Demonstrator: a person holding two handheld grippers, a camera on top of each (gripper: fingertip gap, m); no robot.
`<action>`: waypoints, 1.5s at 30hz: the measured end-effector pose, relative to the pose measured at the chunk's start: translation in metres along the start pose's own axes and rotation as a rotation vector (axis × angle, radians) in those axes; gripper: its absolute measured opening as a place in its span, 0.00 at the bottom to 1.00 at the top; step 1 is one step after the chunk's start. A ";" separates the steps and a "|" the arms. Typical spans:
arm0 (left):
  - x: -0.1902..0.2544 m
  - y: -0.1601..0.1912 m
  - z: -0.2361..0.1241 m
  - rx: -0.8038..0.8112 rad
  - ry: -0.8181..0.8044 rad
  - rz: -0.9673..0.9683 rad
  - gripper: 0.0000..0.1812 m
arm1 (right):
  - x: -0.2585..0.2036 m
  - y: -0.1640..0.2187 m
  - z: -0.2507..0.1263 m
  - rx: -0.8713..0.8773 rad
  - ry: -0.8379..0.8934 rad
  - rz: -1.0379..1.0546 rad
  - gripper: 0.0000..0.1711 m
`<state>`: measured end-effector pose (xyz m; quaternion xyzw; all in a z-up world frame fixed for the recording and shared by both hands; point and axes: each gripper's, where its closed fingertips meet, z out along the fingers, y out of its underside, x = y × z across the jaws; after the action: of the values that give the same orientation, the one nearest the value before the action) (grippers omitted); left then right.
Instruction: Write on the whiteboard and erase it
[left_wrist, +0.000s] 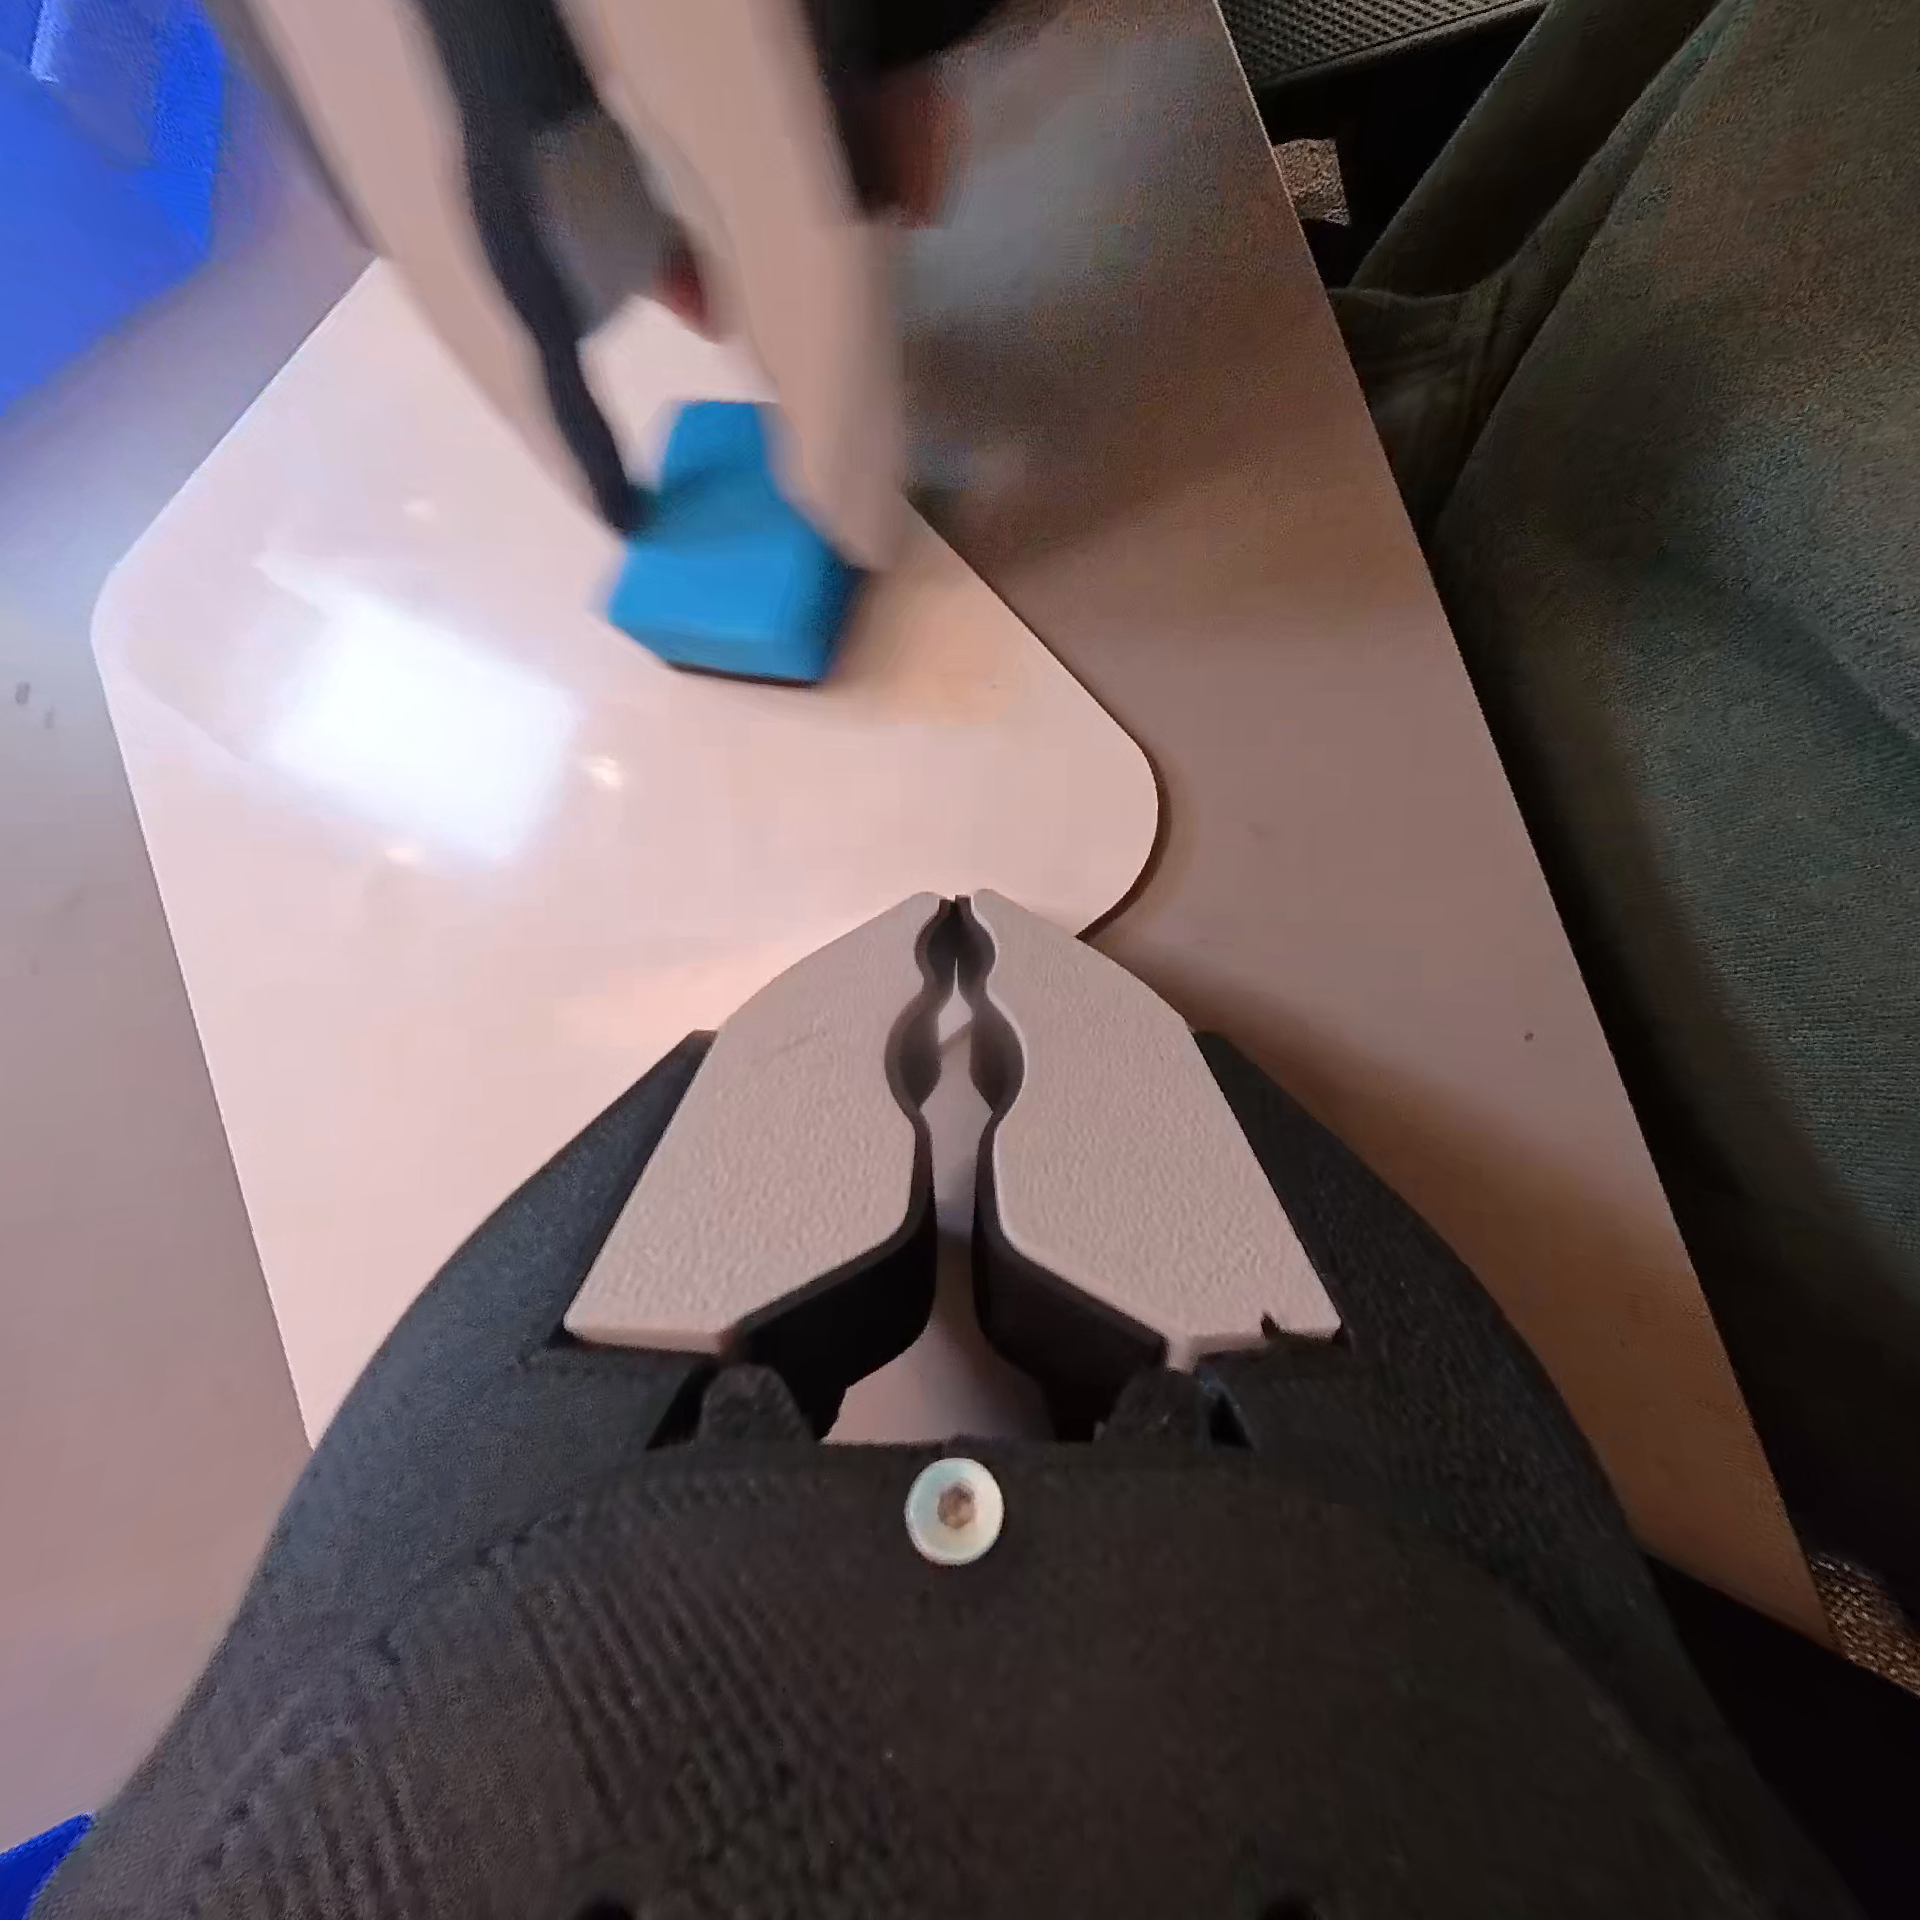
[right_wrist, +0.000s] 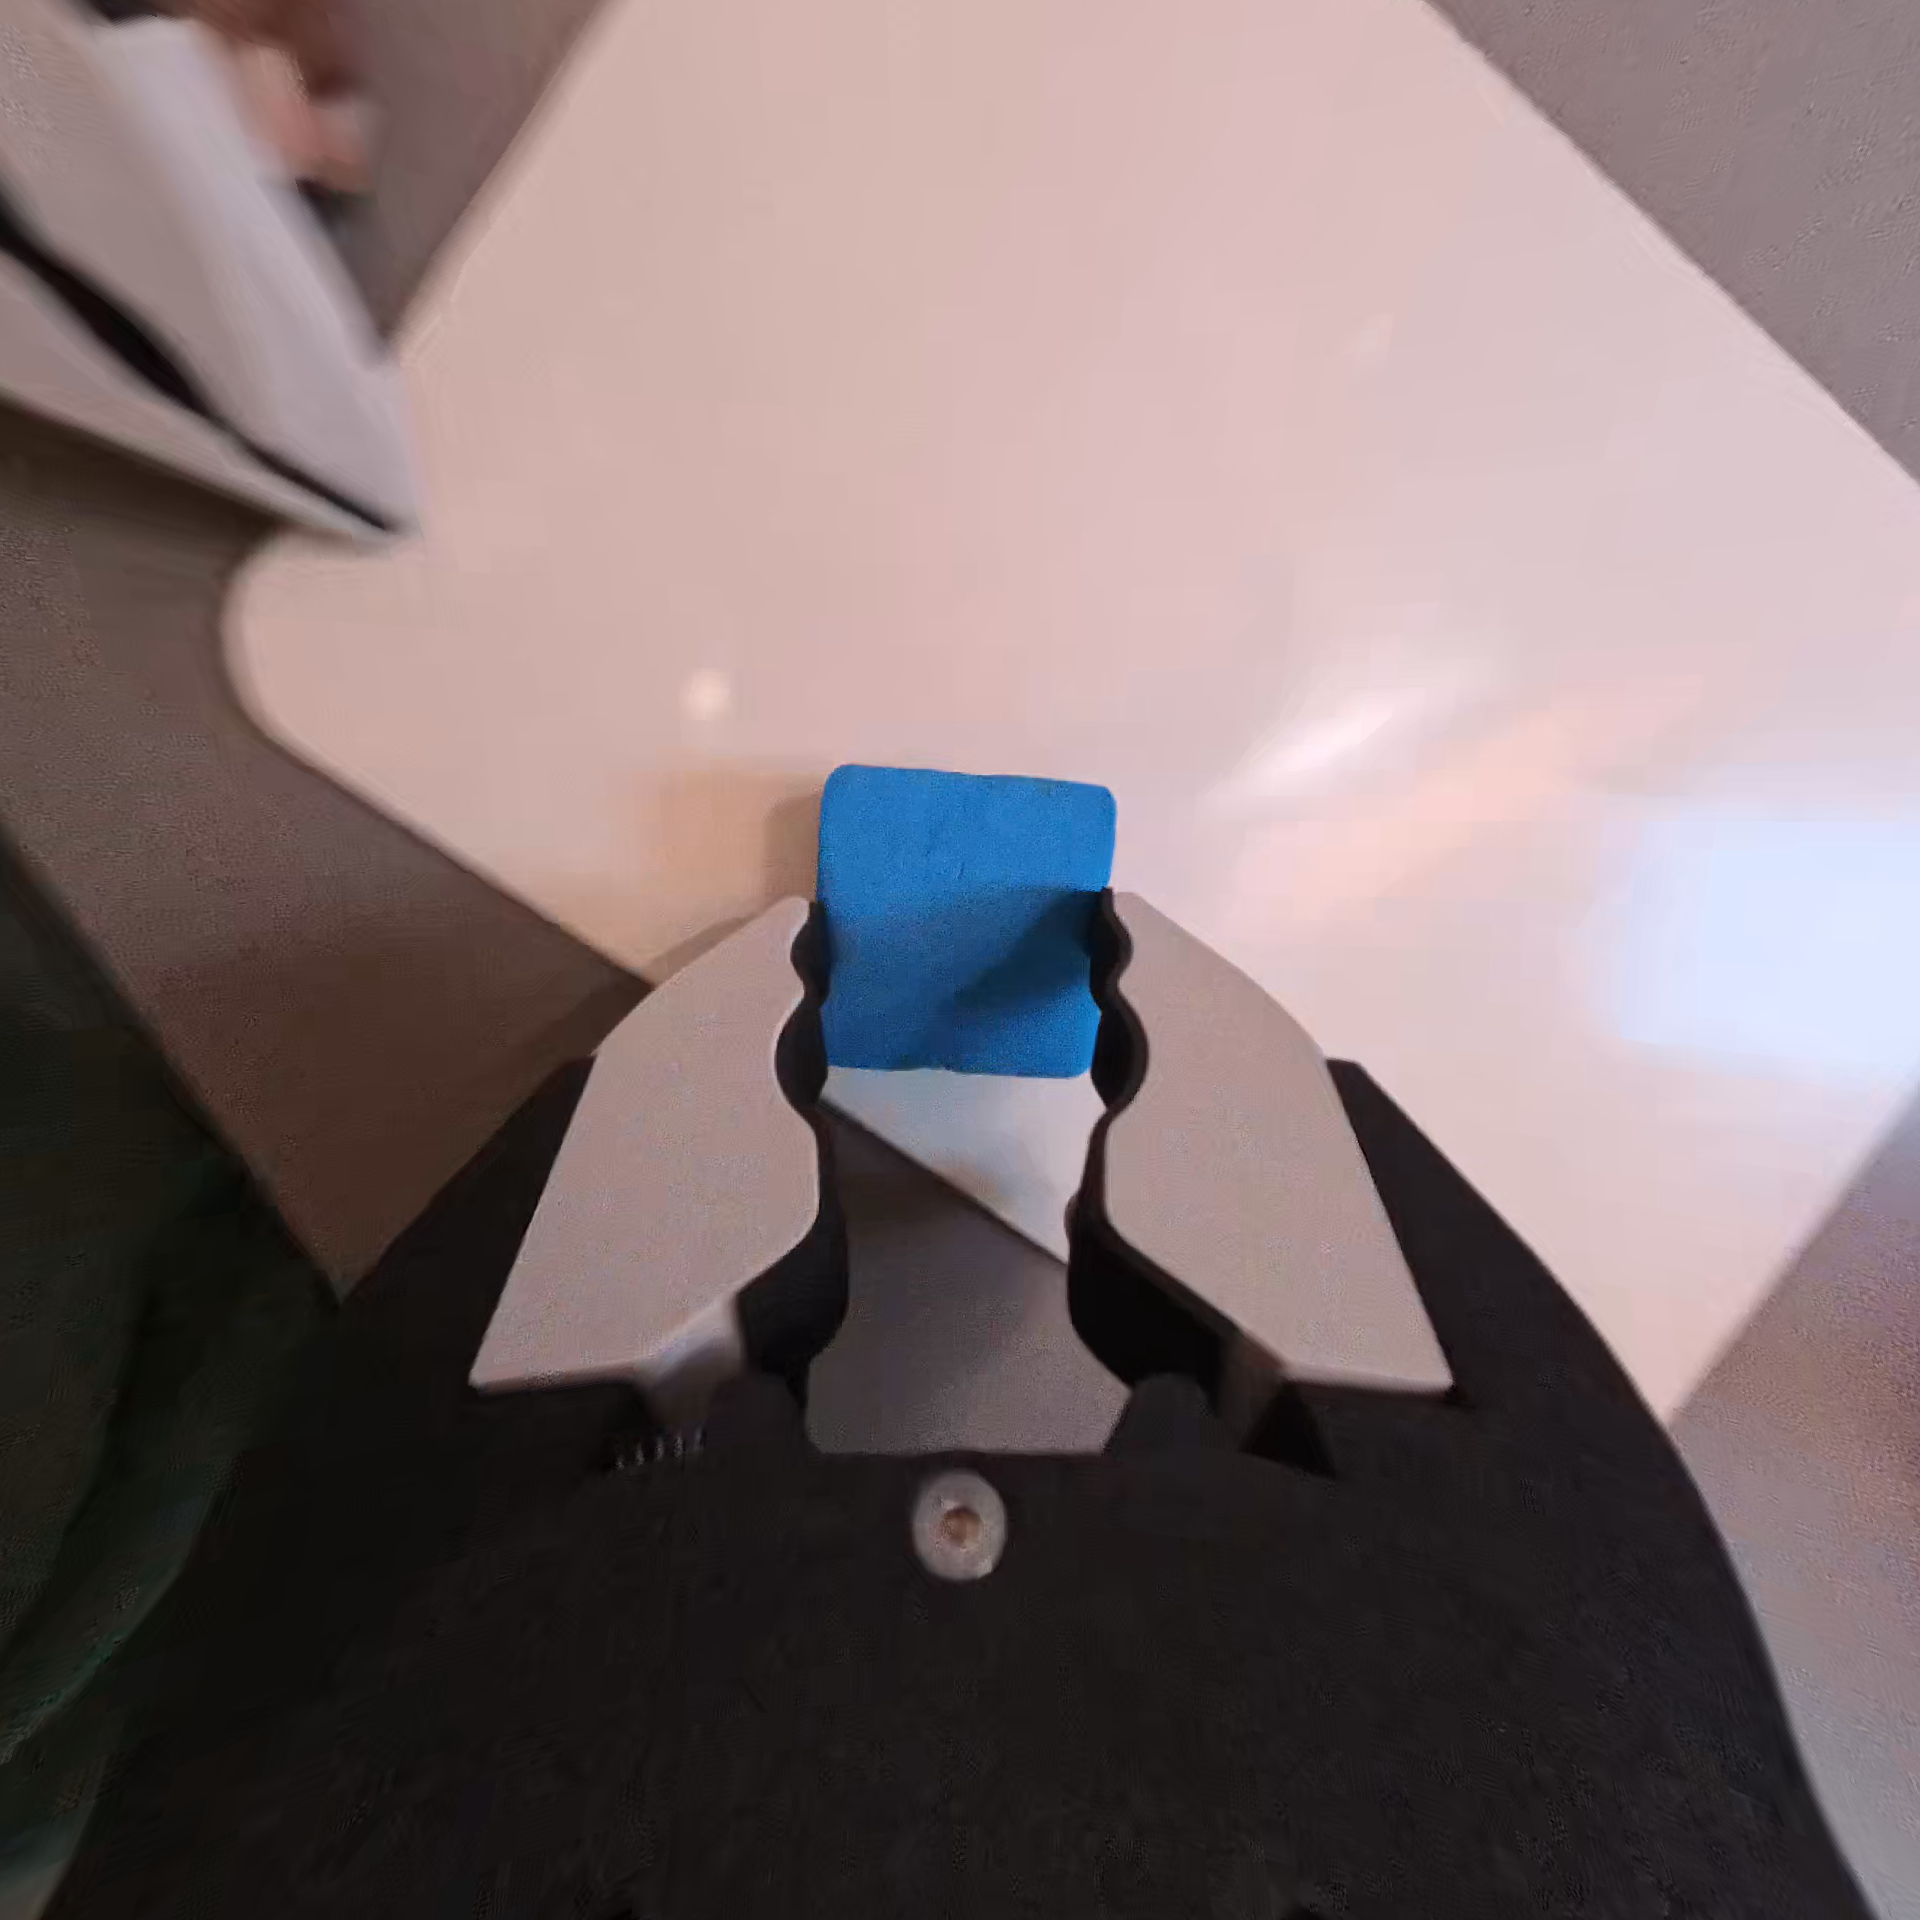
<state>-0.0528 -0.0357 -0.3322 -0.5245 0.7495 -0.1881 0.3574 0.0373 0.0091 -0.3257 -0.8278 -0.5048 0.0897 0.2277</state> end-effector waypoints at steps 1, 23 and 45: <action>0.000 0.000 0.000 0.000 -0.002 0.003 0.00 | -0.034 -0.007 0.001 0.004 -0.037 -0.073 0.29; 0.000 0.000 0.000 -0.001 -0.001 0.001 0.00 | -0.036 0.018 -0.013 -0.037 -0.013 -0.042 0.29; -0.001 0.000 -0.001 -0.001 0.004 -0.007 0.00 | 0.114 0.109 -0.047 -0.053 0.205 0.423 0.29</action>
<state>-0.0532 -0.0351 -0.3316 -0.5269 0.7487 -0.1898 0.3548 0.1959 0.0536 -0.3256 -0.9256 -0.2966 0.0377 0.2322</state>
